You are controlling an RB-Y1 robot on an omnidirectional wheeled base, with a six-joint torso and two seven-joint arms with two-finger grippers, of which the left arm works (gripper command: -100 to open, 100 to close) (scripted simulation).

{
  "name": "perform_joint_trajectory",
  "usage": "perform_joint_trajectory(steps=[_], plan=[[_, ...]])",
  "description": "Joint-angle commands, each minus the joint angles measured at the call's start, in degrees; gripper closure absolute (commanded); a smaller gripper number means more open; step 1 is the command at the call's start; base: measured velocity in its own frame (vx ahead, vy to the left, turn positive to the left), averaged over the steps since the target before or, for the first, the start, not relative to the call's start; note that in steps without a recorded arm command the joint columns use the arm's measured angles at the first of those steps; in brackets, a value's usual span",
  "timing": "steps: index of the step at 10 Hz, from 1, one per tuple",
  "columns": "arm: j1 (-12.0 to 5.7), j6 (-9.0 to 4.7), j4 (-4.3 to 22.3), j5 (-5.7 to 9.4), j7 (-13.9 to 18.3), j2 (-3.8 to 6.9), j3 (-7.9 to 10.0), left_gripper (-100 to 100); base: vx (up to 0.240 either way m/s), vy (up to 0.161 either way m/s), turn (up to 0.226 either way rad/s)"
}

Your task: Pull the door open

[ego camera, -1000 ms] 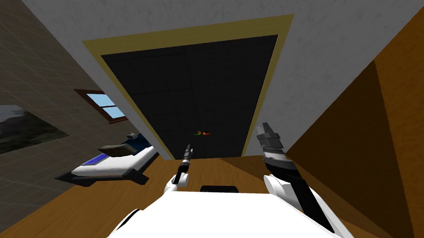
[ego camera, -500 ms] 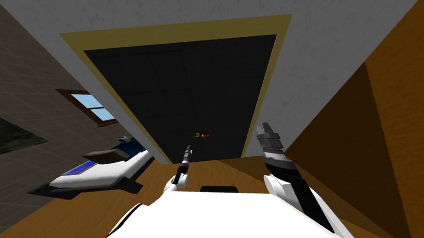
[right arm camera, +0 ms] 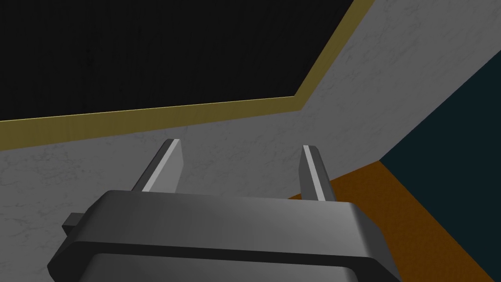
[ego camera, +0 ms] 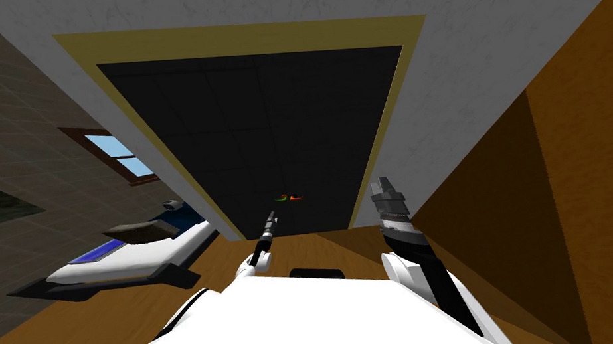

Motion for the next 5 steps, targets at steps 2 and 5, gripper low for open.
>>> perform_joint_trajectory(steps=[2, 5], plan=[[-1.1, -0.62, 2.79, 0.25, 0.27, 0.18, -0.24, -100, 0.059, 0.006, -0.043], [-0.56, -0.65, 3.75, 0.33, 0.33, 0.9, 1.31, -100, 0.039, 0.002, -0.033]])
